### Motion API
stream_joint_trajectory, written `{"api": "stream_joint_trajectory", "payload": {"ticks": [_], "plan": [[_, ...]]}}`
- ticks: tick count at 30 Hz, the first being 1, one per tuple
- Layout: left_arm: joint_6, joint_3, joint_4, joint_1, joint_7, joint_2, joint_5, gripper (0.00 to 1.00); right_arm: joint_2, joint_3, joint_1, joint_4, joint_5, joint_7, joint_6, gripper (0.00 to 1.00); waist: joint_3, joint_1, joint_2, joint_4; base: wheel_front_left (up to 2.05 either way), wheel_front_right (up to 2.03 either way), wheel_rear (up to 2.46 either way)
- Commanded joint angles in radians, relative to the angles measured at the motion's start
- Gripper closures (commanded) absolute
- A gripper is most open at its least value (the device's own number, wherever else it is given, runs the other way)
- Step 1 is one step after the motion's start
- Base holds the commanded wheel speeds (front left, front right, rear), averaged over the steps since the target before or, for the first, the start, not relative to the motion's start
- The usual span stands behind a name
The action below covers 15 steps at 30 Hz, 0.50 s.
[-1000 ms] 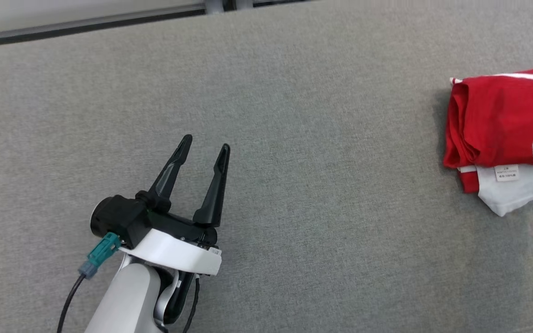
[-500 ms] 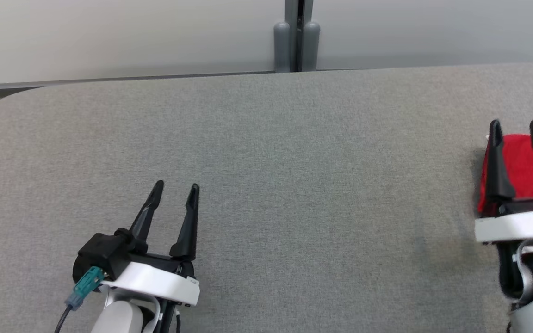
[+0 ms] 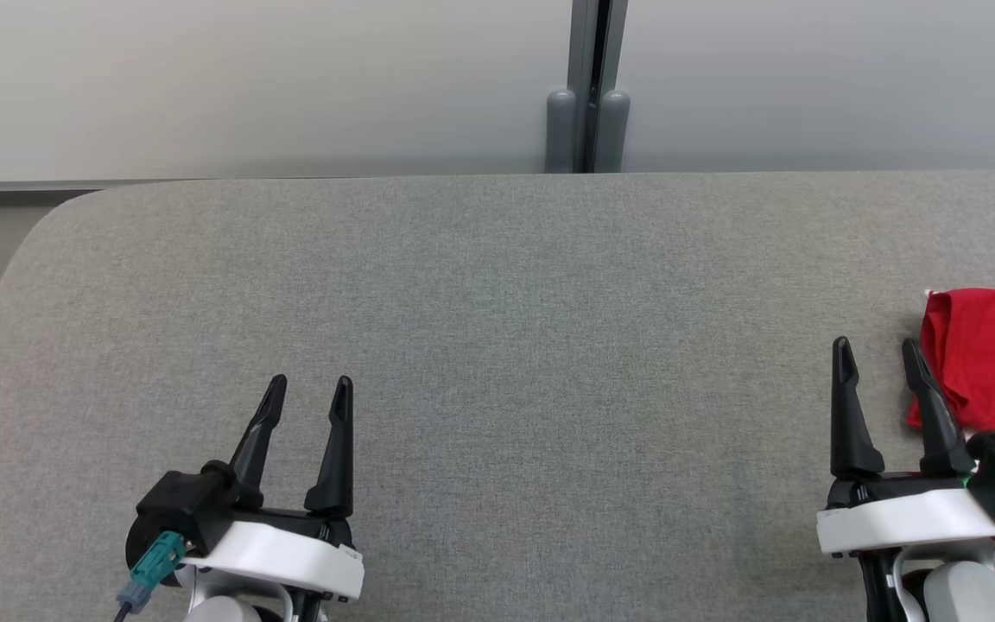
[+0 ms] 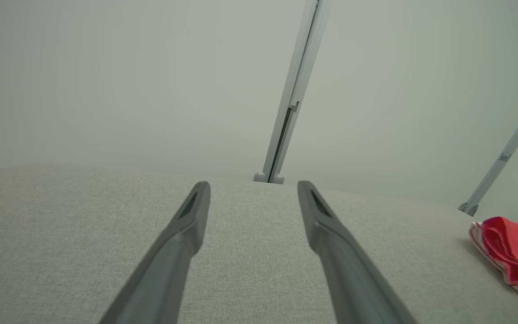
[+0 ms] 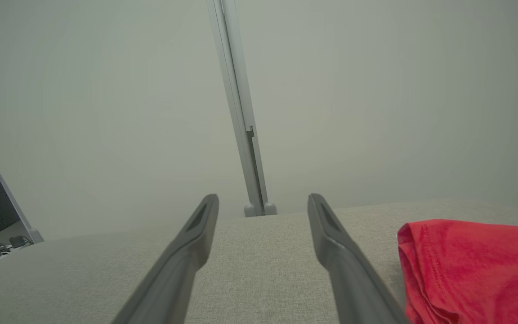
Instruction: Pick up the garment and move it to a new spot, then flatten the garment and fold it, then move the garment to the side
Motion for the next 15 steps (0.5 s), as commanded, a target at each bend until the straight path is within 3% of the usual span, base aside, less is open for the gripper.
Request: {"api": "stream_joint_trajectory", "payload": {"ticks": [1, 9, 15], "plan": [[0.008, -0.001, -0.002, 0.005, 0.000, 0.004, 0.007, 0.00, -0.002, -0.006, 0.004, -0.008, -0.004, -0.005, 0.000, 0.00, -0.001, 0.0000, 0.0000, -0.001, 0.00, 0.00, 0.00], [0.021, -0.003, -0.019, 0.014, 0.000, 0.003, 0.018, 0.00, 0.003, -0.009, -0.009, -0.010, -0.012, -0.005, 0.000, 0.00, -0.004, 0.0000, 0.0000, -0.004, 0.00, 0.00, 0.00], [0.005, -0.003, -0.022, 0.015, 0.000, 0.004, 0.005, 0.00, 0.004, -0.002, 0.002, -0.003, -0.017, -0.005, 0.000, 0.00, -0.010, 0.0000, 0.0000, -0.007, 0.00, 0.00, 0.00]]}}
